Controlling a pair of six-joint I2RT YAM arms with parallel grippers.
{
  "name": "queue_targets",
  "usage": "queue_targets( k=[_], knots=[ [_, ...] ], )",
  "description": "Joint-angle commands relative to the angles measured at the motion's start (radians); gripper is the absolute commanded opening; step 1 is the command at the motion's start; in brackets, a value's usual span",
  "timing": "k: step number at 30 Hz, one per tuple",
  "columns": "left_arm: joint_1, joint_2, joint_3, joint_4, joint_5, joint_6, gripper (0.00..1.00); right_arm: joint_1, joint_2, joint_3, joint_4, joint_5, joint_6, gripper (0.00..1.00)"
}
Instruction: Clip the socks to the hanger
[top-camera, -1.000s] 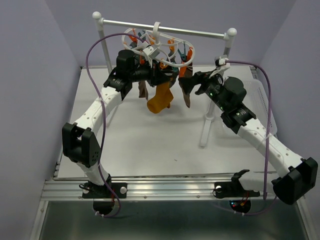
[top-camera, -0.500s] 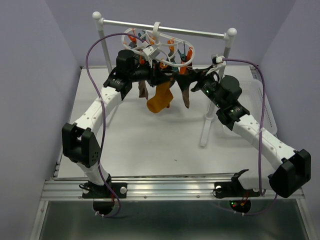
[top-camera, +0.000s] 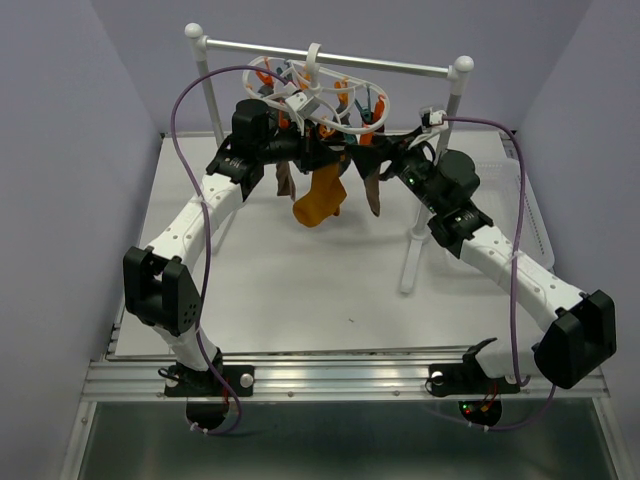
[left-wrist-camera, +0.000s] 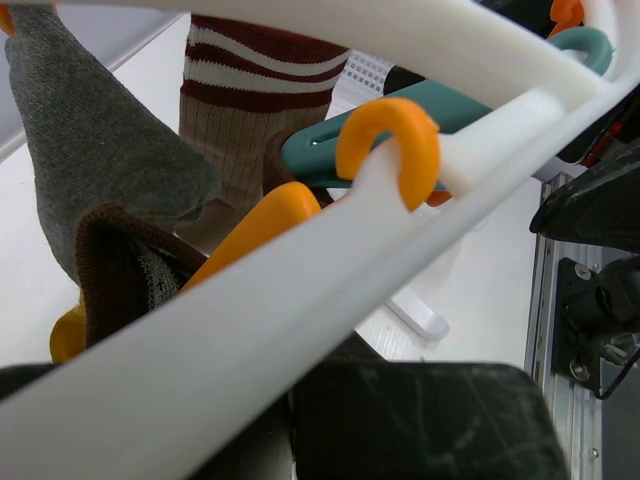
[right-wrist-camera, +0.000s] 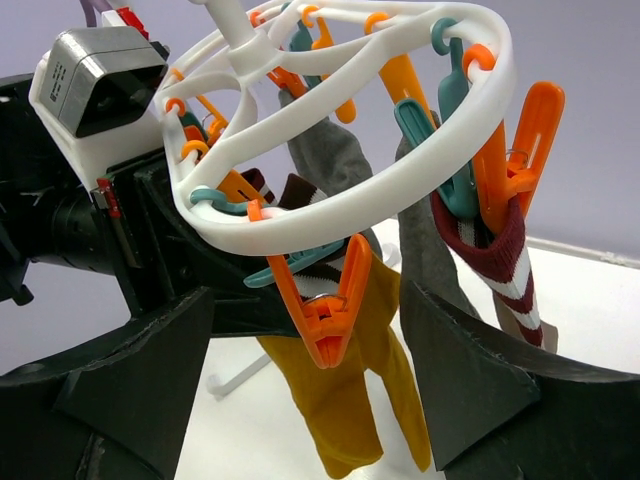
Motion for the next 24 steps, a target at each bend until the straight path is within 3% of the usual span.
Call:
queue_targets(
  k=[1,20,24],
  knots=[
    [0.007,-0.064,0.011,0.053,0.006,0.015,0.00,0.010,-0.002,0.052,0.094,0.007,-0.020,0.81],
    [0.007,-0.049,0.026,0.062,0.007,0.007,0.00,0.010,0.019,0.062,0.118,0.038,-0.043,0.76],
    [0.007,-0.047,0.026,0.062,0.006,0.007,0.00,0.010,0.025,0.072,0.118,0.030,-0.044,0.71]
  ],
)
